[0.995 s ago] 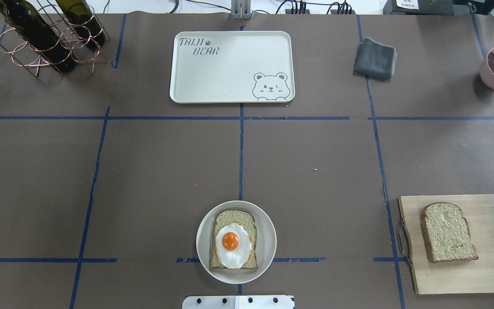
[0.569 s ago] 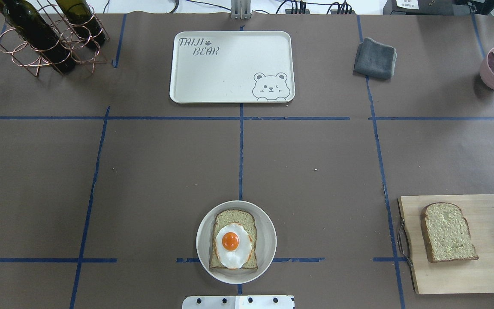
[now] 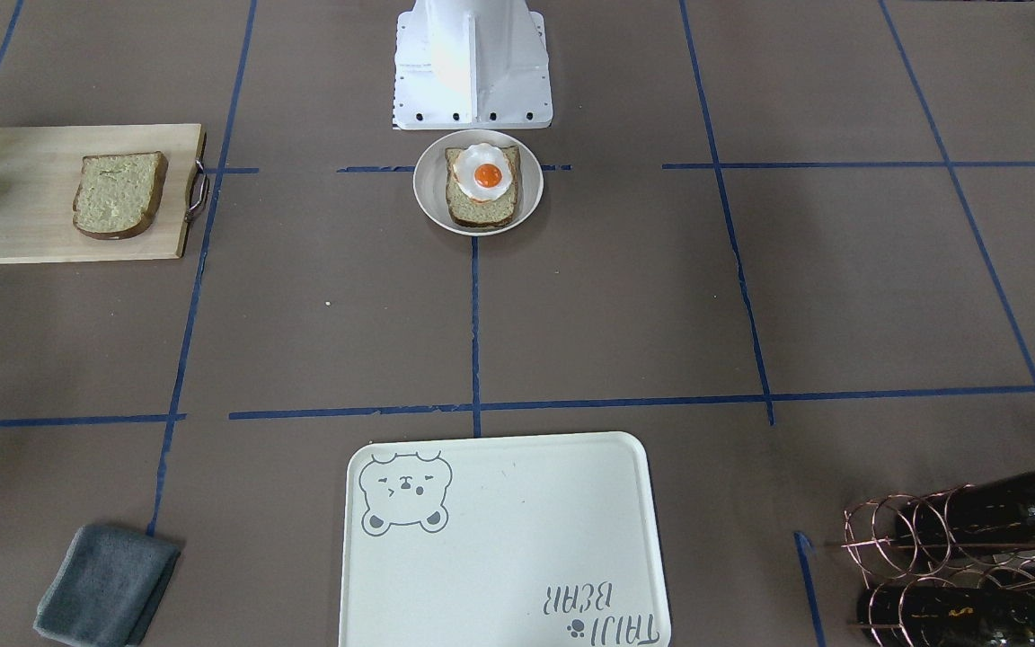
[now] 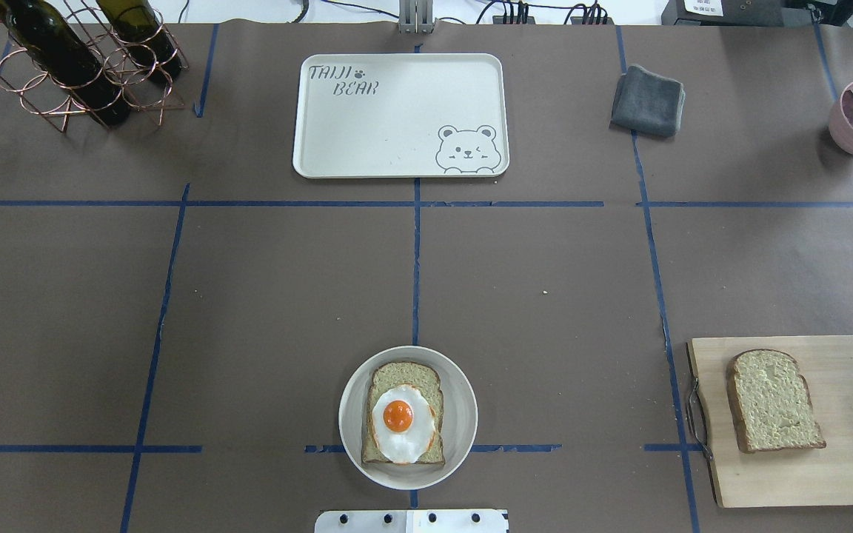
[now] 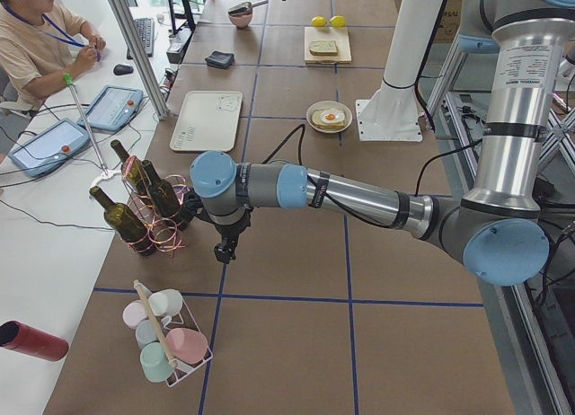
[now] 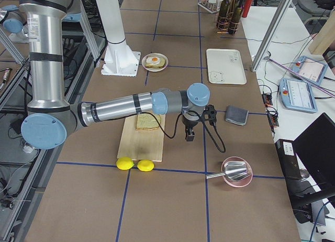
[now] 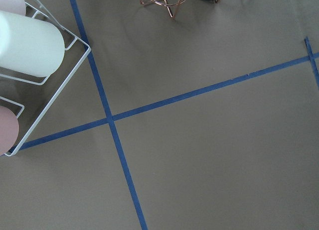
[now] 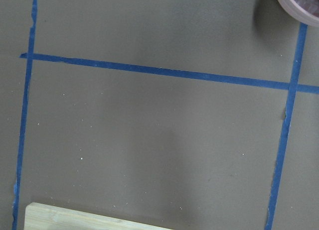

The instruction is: Make sandwich and place on tray

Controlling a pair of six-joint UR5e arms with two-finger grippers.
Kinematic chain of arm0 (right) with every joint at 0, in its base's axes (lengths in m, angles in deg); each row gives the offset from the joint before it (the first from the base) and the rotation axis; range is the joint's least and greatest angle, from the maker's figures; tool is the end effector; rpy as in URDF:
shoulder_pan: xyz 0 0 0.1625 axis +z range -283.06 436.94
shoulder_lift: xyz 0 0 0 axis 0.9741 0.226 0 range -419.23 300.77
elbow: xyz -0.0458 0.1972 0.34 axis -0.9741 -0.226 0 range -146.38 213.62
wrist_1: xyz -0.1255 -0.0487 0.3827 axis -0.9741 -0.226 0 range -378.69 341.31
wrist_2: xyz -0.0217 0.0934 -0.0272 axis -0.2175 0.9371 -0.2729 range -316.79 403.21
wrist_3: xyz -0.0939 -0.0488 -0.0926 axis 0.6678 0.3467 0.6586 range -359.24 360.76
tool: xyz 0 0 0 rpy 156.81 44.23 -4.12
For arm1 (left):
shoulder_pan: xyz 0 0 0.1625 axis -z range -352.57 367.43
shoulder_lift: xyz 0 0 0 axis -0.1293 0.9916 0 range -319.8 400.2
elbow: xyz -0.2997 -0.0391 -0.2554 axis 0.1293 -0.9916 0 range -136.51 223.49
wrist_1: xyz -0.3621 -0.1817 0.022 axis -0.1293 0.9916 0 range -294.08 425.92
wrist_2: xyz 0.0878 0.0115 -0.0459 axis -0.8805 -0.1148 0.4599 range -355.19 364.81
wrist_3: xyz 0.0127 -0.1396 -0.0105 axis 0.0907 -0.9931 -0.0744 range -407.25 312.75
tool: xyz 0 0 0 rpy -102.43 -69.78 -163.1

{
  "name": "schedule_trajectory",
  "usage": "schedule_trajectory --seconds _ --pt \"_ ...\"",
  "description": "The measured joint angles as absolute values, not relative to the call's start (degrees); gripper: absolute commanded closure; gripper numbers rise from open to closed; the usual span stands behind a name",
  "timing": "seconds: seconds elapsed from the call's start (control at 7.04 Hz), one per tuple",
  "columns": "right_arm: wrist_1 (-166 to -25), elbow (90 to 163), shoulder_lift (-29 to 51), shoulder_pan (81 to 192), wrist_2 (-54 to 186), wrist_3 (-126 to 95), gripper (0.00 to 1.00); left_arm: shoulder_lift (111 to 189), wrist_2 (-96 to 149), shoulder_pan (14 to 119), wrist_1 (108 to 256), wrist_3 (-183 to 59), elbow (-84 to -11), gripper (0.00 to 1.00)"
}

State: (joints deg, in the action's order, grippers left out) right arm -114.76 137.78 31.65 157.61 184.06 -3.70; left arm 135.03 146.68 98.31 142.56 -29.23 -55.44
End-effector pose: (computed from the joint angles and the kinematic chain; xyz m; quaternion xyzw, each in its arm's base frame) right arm -0.0533 -0.4745 0.5457 0.0050 -0.4322 -0.0652 0.8994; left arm -0.0306 -0.5055 0.5517 0.0750 0.4309 0.1355 0.8890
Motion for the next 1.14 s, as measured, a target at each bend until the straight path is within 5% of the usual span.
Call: schedule_trajectory --seconds 0.71,1.14 --pt "-113.43 144.75 36.65 154.18 184.71 -8.98 0.00 133.15 146.82 98.37 142.28 -33.11 -60.83 0.00" --pt "-86.79 147.24 47.05 143.19 179.59 -32.51 0.01 132.51 146.75 98.39 142.29 -34.70 -62.46 0.00"
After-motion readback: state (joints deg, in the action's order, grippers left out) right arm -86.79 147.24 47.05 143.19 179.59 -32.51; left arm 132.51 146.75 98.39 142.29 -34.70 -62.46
